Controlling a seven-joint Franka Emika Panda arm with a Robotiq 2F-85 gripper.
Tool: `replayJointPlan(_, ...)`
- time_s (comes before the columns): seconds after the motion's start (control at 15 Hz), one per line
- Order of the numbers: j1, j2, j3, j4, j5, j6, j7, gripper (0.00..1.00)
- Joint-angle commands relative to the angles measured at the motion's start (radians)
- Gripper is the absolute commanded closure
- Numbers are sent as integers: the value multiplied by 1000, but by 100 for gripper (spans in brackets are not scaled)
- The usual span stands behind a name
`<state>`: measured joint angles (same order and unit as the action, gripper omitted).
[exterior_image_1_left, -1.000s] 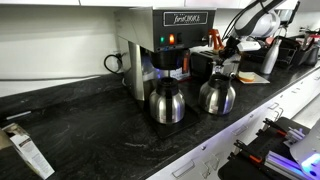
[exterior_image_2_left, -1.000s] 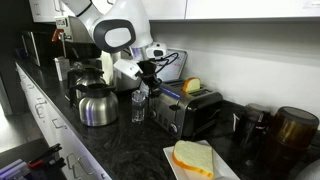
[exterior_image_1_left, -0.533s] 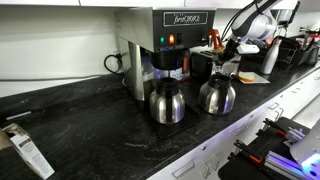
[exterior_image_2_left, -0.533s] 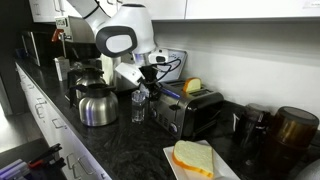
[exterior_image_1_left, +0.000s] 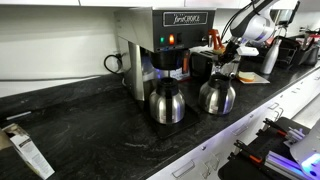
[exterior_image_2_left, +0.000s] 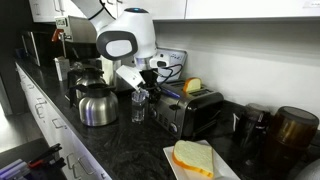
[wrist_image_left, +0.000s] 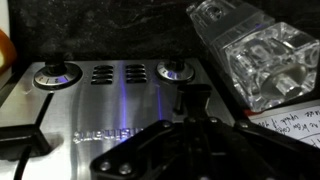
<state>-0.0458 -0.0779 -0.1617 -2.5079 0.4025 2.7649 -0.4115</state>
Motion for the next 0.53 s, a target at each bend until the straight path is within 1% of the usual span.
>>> replayJointPlan(0.0, 15, 67, -2, 30, 73, 10, -52, 100)
replayJointPlan(0.47, 12, 138, 6, 49, 175, 29, -116, 100)
